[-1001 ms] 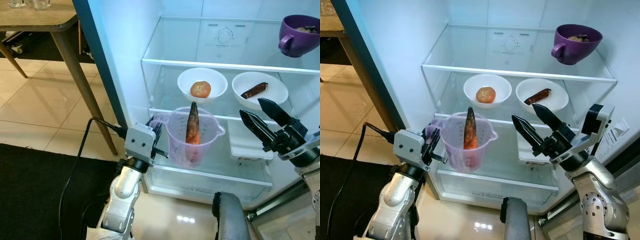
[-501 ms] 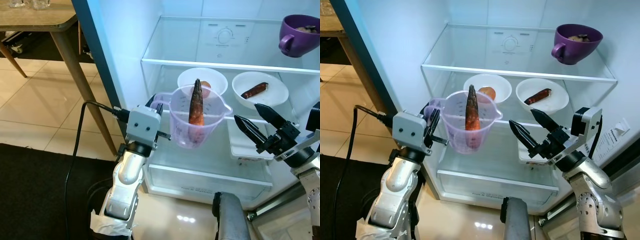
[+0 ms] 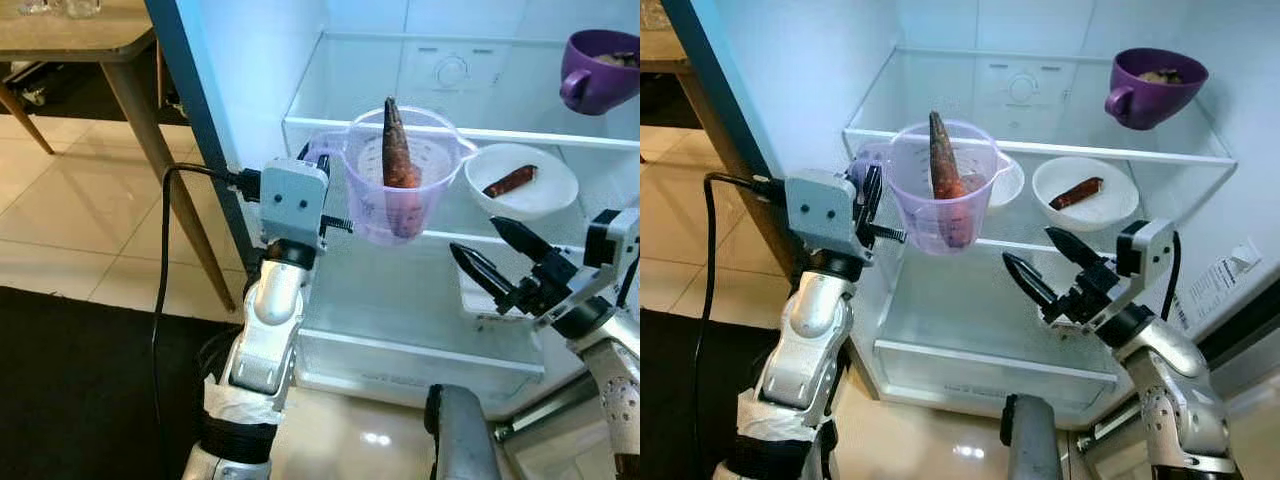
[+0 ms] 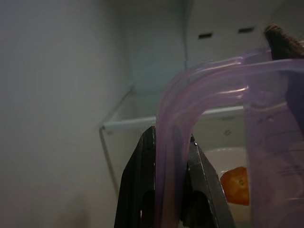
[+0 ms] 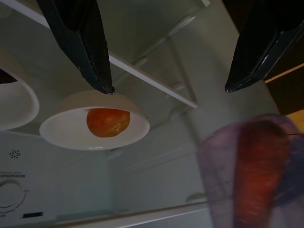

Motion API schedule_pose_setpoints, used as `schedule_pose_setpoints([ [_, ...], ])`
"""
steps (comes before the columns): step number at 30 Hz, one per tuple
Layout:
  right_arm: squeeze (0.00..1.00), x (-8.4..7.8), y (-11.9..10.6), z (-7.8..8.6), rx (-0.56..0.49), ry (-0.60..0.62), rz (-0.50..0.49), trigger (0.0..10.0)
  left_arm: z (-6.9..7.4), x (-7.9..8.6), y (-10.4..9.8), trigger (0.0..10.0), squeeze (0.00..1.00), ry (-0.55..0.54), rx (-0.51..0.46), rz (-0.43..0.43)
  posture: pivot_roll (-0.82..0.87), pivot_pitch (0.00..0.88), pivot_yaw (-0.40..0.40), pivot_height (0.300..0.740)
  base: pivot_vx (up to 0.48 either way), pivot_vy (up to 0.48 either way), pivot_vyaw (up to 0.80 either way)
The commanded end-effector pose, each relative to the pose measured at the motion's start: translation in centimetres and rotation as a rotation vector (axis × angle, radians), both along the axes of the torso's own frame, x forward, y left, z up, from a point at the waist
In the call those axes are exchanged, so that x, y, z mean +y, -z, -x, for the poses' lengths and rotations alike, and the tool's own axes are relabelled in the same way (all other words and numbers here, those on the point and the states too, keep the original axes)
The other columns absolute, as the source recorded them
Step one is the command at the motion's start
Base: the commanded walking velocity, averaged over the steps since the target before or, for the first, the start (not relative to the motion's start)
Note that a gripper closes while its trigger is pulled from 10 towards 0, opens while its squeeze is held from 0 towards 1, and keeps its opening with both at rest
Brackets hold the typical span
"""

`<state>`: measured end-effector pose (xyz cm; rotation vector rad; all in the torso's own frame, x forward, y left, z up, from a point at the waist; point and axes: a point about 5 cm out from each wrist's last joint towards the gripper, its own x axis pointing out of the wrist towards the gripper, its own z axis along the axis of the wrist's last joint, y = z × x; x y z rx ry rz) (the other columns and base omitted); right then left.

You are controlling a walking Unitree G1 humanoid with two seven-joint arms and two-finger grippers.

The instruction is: Restocking fridge

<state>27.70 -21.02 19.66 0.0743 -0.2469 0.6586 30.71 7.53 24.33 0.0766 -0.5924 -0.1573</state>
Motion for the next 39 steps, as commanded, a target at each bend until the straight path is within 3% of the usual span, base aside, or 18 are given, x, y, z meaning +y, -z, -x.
schedule_pose_setpoints([
  [1, 0.0, -0.5, 0.0, 0.0, -0.007, 0.027, 0.016, 10.0, -0.2, -0.4, -0.4, 10.0, 0.0, 0.006, -0.003, 0.05, 0.01, 0.126, 0.024, 0.369, 0.0, 0.0, 0.0],
  [5, 0.0, -0.6, -0.7, -0.1, -0.046, 0.043, 0.002, 10.0, -1.1, -1.3, -0.8, 10.0, 0.0, 0.015, 0.01, 0.085, 0.01, 0.119, 0.031, 0.369, 0.0, 0.0, 0.0],
  [8, 0.0, -0.7, -1.5, 0.0, -0.087, 0.056, -0.013, 10.0, -1.7, -2.9, -1.3, 10.0, 0.0, 0.055, 0.016, 0.095, 0.0, 0.116, 0.036, 0.369, 0.0, 0.0, 0.0],
  [24, 0.0, -0.8, -2.0, 0.2, -0.12, 0.07, -0.026, 10.0, -0.3, -9.3, -1.2, 10.0, 0.0, 0.343, 0.047, 0.073, -0.01, 0.125, 0.05, 0.369, 0.0, 0.0, 0.0],
  [32, 0.0, -0.9, -2.0, 0.3, -0.119, 0.064, -0.022, 10.0, 0.3, -10.9, -1.3, 10.0, 0.0, 0.442, 0.069, 0.115, -0.01, 0.123, 0.049, 0.369, 0.0, 0.0, 0.0],
  [39, 0.0, -0.9, -1.2, 0.6, -0.094, 0.048, -0.007, 10.0, 0.3, -11.7, -3.2, 10.0, 0.0, 0.512, 0.04, 0.165, -0.01, 0.125, 0.052, 0.369, 0.0, 0.0, 0.0],
])
